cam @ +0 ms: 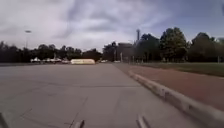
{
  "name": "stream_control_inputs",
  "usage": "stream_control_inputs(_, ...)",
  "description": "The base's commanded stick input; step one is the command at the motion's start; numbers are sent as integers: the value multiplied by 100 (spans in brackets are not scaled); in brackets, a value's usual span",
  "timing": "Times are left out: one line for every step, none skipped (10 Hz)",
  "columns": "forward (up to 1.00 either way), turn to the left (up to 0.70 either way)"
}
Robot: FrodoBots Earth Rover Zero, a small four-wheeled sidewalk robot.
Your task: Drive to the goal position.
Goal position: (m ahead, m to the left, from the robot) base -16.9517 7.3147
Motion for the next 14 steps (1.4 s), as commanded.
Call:
stream_control_inputs(-100,0)
stream_control_inputs(-100,0)
stream_control_inputs(-100,0)
stream_control_inputs(-100,0)
stream_control_inputs(-100,0)
stream_control_inputs(-100,0)
stream_control_inputs(-100,0)
stream_control_inputs(-100,0)
stream_control_inputs(-100,0)
stream_control_inputs(-100,0)
stream_control_inputs(-100,0)
stream_control_inputs(-100,0)
stream_control_inputs(-100,0)
stream_control_inputs(-100,0)
